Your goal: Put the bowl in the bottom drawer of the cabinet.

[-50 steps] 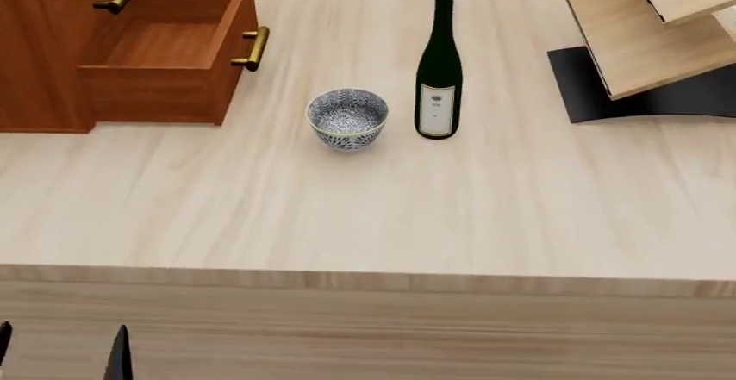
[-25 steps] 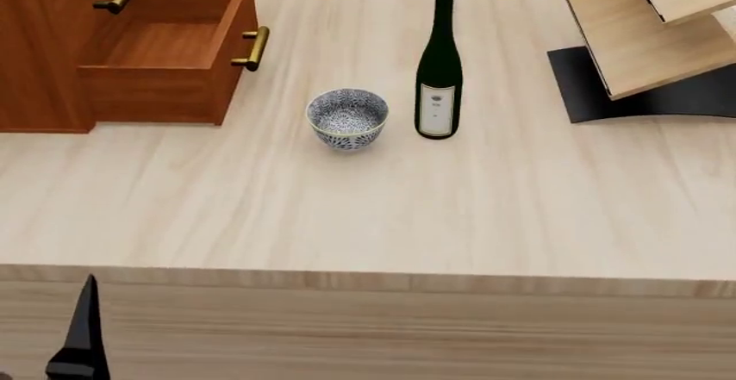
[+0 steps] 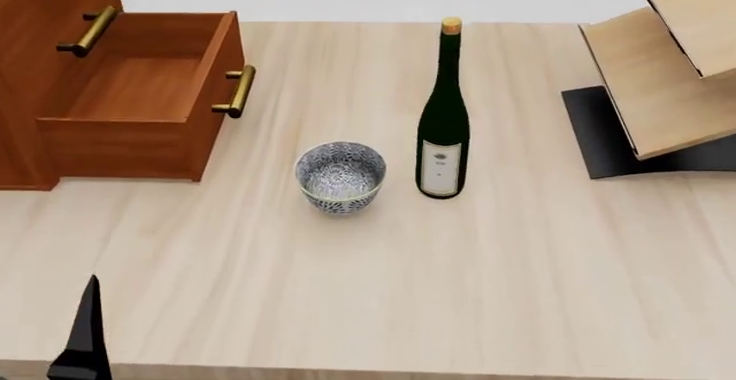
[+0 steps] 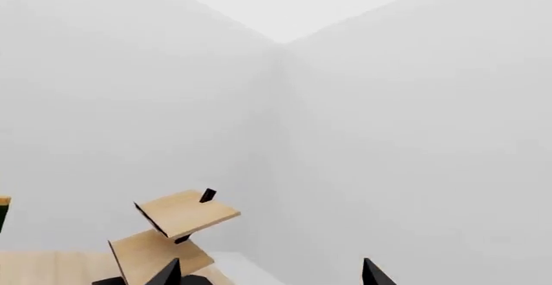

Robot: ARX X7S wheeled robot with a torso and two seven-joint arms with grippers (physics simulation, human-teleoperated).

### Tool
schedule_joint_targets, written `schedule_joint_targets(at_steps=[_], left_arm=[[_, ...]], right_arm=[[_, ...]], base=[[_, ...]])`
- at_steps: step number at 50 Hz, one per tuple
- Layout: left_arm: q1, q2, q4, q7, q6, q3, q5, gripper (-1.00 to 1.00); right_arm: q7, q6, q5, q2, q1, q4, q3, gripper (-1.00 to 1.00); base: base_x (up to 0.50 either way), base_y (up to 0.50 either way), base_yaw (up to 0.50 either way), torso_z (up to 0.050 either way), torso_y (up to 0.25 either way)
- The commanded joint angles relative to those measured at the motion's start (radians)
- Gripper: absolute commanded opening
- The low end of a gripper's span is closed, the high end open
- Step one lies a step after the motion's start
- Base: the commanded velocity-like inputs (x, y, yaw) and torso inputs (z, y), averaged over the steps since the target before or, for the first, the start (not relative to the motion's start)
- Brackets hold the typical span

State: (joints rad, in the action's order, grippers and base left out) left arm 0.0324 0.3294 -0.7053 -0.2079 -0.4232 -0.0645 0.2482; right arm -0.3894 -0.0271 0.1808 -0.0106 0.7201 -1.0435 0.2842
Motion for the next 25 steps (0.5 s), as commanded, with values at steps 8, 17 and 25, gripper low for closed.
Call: schedule_joint_targets(at_steps=[8,17,25], left_arm=[[0.010,0.007,-0.026,-0.012,0.002,-0.020,-0.012,1.00],[0.007,0.009,-0.026,-0.016,0.000,-0.021,-0.006,1.00],[0.008,0.010,-0.028,-0.018,0.002,-0.024,-0.004,1.00]], right_arm=[[0.007,-0.008,0.003,0.000,0.014,-0.003,-0.003,1.00],[0.007,0.004,0.004,-0.005,0.009,-0.002,-0.009,1.00],[0.012,0.003,0.007,-0.001,0.007,-0.002,-0.012,1.00]], base=[[0.50,0.00,0.00,0.000,0.000],[0.50,0.00,0.00,0.000,0.000],[0.50,0.00,0.00,0.000,0.002]])
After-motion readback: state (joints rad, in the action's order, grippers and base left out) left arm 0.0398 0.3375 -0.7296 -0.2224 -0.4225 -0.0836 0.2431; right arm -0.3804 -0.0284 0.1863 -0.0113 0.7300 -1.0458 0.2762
